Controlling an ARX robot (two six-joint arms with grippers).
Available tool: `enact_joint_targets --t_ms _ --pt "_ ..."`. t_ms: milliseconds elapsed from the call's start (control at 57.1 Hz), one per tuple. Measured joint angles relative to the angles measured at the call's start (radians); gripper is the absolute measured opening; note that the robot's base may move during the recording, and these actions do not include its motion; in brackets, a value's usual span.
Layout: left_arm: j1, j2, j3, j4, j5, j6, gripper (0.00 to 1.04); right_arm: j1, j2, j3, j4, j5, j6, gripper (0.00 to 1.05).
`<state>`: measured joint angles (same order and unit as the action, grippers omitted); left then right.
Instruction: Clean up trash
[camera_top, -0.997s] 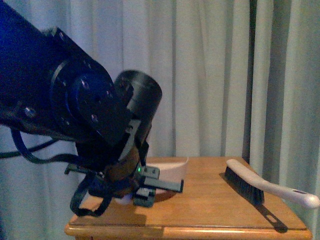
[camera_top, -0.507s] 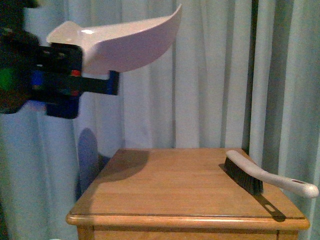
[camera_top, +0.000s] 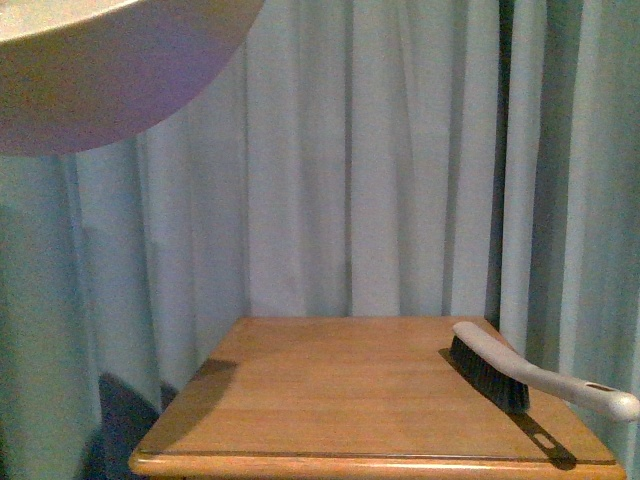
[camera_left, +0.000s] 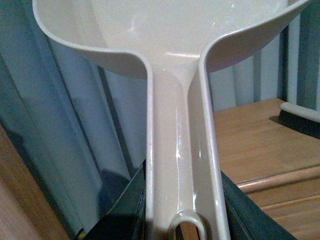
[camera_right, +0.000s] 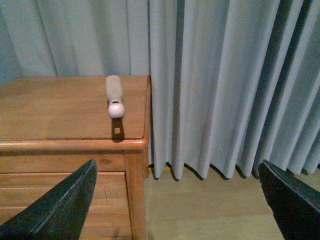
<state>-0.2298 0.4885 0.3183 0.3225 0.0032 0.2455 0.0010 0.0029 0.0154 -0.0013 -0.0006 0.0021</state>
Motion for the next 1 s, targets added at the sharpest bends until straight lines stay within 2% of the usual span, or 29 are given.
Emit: enact_joint_targets --t_ms 105,192,245,280,332,560,700,857,997 --pt "0.117 -0.072 -0.014 -0.051 0.080 -0.026 0.28 0.005 0.002 0.000 0.003 0.008 -0.003 0.97" --pt "0.174 -0.085 -0.022 -0.061 0.081 -0.046 0.28 0.155 0.111 0.013 0.098 0.413 -0.074 0.97" --pt "0.182 -0.085 -0.024 -0.061 0.078 -0.053 0.28 0.222 0.201 0.041 0.099 0.549 -0.074 0.97" --pt "0.182 -0.085 -0.024 -0.061 0.087 -0.053 0.28 0.238 0.261 0.062 0.105 0.579 -0.071 0.97" --pt "0.182 -0.085 -0.025 -0.061 0.101 -0.053 0.28 0.235 0.362 0.110 0.113 0.560 -0.048 0.97" --pt "0.182 -0.085 -0.025 -0.061 0.098 -0.056 0.28 0.174 0.807 0.463 0.123 0.323 0.056 0.97" --pt "0.182 -0.085 -0.025 -0.061 0.098 -0.056 0.28 0.184 1.122 0.777 -0.038 0.220 0.150 0.97" --pt "0.182 -0.085 -0.025 -0.061 0.099 -0.056 0.28 0.215 1.394 1.065 -0.232 0.205 0.210 0.97" --pt "0.183 -0.086 -0.025 -0.061 0.098 -0.057 0.28 0.218 1.546 1.235 -0.340 0.162 0.230 0.97"
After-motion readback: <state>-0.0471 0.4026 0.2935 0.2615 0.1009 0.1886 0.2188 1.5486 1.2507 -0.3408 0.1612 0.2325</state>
